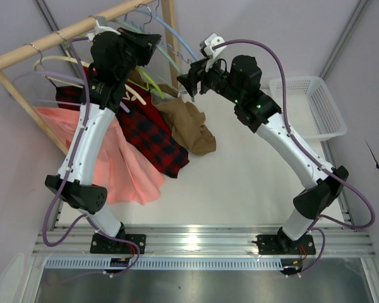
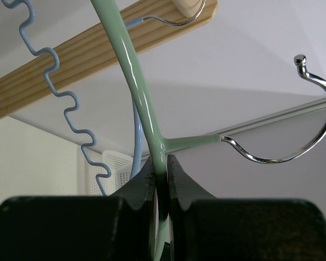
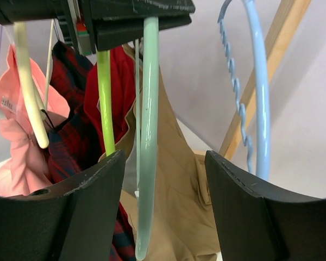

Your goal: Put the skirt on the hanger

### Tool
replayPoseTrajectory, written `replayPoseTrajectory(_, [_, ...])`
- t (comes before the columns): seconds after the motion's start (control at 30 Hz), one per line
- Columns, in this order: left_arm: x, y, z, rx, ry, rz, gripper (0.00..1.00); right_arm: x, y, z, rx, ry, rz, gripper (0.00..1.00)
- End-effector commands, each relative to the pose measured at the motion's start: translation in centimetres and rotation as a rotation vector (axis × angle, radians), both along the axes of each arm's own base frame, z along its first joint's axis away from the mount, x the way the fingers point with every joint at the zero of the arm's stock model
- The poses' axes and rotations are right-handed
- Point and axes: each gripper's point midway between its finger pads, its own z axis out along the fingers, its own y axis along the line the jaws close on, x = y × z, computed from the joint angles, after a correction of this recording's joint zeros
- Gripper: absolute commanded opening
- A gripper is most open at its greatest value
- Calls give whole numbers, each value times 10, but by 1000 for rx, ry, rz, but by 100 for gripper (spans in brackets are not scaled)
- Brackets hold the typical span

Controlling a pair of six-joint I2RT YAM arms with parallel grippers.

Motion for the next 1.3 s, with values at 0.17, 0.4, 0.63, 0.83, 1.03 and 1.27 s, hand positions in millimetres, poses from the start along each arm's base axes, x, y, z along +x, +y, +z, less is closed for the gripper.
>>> replayPoseTrajectory(0.17, [-30,14,85,-56,-254,2,2,3,13,4,-8,-18,22,54])
replayPoseTrajectory(0.4, [-37,4,74,-46,-254,-53,11,9,11,20,51,-58,-17,0])
replayPoseTrajectory(0.63, [-49,2,69,35,-295,-8,31,-3,16,57,125,-164,-1,0])
replayPoseTrajectory(0.83, [-46,-11,61,54,-293,-62,38,-5,26,67,163,-183,11,0])
replayPoseTrajectory(1.03, [-46,-19,51,75,-271,-82,36,-1,26,88,236,-199,-18,0])
replayPoseTrajectory(1.27, [-45,-25,45,89,-269,-96,29,3,28,102,278,-208,-28,0])
